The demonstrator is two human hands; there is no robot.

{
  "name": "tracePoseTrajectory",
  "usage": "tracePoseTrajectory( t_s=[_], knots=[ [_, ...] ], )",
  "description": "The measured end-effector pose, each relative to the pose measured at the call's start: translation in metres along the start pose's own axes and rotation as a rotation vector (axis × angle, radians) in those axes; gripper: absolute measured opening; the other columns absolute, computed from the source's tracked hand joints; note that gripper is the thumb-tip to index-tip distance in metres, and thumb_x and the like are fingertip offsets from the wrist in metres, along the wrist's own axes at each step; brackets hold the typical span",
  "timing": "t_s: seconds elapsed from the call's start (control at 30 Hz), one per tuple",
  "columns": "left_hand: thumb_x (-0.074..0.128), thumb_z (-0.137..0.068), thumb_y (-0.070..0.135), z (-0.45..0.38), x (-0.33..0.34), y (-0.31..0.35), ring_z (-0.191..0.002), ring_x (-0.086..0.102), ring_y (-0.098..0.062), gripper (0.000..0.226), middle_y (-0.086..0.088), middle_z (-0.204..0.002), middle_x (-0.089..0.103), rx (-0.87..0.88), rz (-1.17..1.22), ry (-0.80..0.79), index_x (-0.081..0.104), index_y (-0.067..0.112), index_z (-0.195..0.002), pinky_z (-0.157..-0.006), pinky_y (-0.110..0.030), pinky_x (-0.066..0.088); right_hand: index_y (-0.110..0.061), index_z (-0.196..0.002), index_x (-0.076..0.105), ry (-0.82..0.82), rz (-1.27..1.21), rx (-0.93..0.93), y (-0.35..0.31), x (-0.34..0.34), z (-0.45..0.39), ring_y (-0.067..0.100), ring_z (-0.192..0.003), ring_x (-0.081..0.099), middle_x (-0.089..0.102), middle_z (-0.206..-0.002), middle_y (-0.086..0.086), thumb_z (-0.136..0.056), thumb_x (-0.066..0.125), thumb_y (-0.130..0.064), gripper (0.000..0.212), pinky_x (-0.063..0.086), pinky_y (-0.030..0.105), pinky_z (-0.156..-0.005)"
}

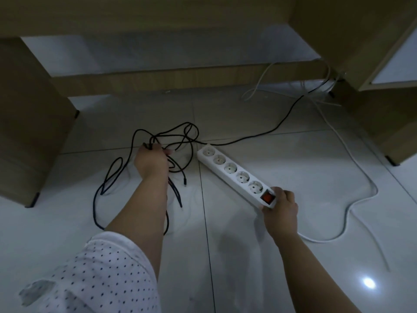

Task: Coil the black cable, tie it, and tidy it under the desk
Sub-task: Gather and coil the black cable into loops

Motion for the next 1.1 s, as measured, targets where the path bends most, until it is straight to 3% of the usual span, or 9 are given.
tracePoseTrajectory(
  t_s=[0.07, 0.2, 0.47, 0.57, 0.67, 0.77, 0.83, 0.93, 1.1],
  knots=[
    [0.038, -0.100, 0.017, 0.004, -0.001, -0.001, -0.054, 0.049, -0.011, 0.032, 0.010, -0.052, 0.068, 0.022, 0.040, 0.004, 0.056, 0.008, -0.125, -0.041, -0.022, 0.036, -0.009, -0.130, 0.054, 0.019, -0.028, 0.061, 0.003, 0.003, -0.003, 0.039, -0.114, 0.046, 0.046, -0.133, 0.015, -0.083, 0.065, -0.003, 0.049, 0.041, 0.042, -0.095],
    [0.051, -0.097, 0.021, 0.028, 0.003, -0.004, -0.041, 0.045, -0.005, 0.023, -0.005, -0.089, 0.077, 0.112, 0.155, -0.021, 0.061, 0.005, -0.111, -0.042, -0.019, 0.035, -0.008, -0.129, 0.054, 0.039, -0.069, 0.124, -0.011, 0.013, -0.012, 0.039, -0.113, 0.046, 0.046, -0.132, 0.015, -0.083, 0.068, -0.008, 0.048, 0.041, 0.043, -0.094],
    [0.055, -0.096, 0.000, 0.070, 0.006, -0.023, -0.039, 0.057, 0.002, 0.010, -0.008, -0.069, 0.062, 0.056, 0.293, -0.163, 0.061, 0.007, -0.100, -0.043, -0.013, 0.045, -0.010, -0.130, 0.053, 0.065, -0.037, 0.135, -0.040, 0.026, -0.018, 0.037, -0.113, 0.045, 0.046, -0.133, 0.014, -0.083, 0.064, -0.008, 0.048, 0.043, 0.043, -0.089],
    [0.061, -0.093, 0.002, 0.088, 0.006, -0.029, -0.041, 0.058, 0.001, 0.013, -0.009, -0.071, 0.065, 0.002, 0.315, -0.232, 0.064, 0.004, -0.106, -0.043, -0.012, 0.044, -0.012, -0.130, 0.058, 0.161, 0.008, -0.042, -0.075, 0.015, -0.005, 0.036, -0.115, 0.044, 0.048, -0.133, 0.014, -0.082, 0.059, -0.003, 0.049, 0.042, 0.039, -0.091],
    [0.069, -0.089, 0.010, 0.113, 0.010, -0.033, -0.047, 0.059, -0.004, 0.013, -0.004, -0.064, 0.068, -0.022, 0.294, -0.374, 0.068, 0.009, -0.102, -0.049, -0.014, 0.047, -0.019, -0.123, 0.065, -0.136, -0.189, -0.316, -0.126, 0.039, 0.030, 0.021, -0.111, 0.054, 0.057, -0.124, 0.000, -0.087, 0.061, -0.004, 0.040, 0.042, 0.025, -0.093],
    [0.071, -0.087, 0.011, 0.134, 0.006, -0.031, -0.051, 0.063, -0.006, 0.015, -0.003, -0.063, 0.067, 0.015, 0.293, -0.472, 0.069, 0.009, -0.102, -0.052, -0.015, 0.051, -0.018, -0.110, 0.069, -0.378, -0.258, -0.355, -0.141, 0.061, 0.061, 0.011, -0.093, 0.060, 0.068, -0.104, -0.004, -0.092, 0.060, -0.016, 0.020, 0.042, 0.011, -0.076],
    [0.072, -0.086, 0.010, 0.138, -0.003, -0.030, -0.054, 0.067, -0.008, 0.015, -0.003, -0.066, 0.068, 0.041, 0.241, -0.475, 0.068, 0.010, -0.101, -0.053, -0.016, 0.052, -0.016, -0.092, 0.071, -0.392, -0.273, -0.277, -0.136, 0.057, 0.063, 0.011, -0.076, 0.062, 0.069, -0.084, -0.002, -0.095, 0.056, -0.017, 0.015, 0.040, 0.016, -0.061],
    [0.072, -0.087, 0.009, 0.139, -0.019, -0.029, -0.061, 0.069, -0.011, 0.012, -0.005, -0.073, 0.069, 0.073, 0.167, -0.488, 0.069, 0.008, -0.098, -0.060, -0.020, 0.054, -0.014, -0.086, 0.070, -0.492, -0.359, -0.165, -0.137, 0.050, 0.066, 0.015, -0.066, 0.066, 0.072, -0.084, 0.003, -0.098, 0.050, -0.018, 0.023, 0.047, 0.018, -0.056],
    [0.067, -0.092, 0.019, 0.119, -0.054, -0.034, -0.069, 0.073, -0.014, 0.017, -0.017, -0.094, 0.073, 0.063, -0.003, -0.298, 0.064, 0.003, -0.097, -0.059, -0.018, 0.055, -0.017, -0.092, 0.070, -0.263, -0.416, -0.162, -0.149, 0.009, 0.066, 0.002, -0.057, 0.044, 0.049, -0.064, -0.012, -0.101, 0.046, -0.027, 0.028, 0.034, 0.021, -0.055]
  ],
)
Point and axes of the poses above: each hand's wrist, its own z-axis away from the middle knuckle, its own x-axis out of the palm, y = z × x, the point moved 9 cm from there along -z, towards the middle knuckle
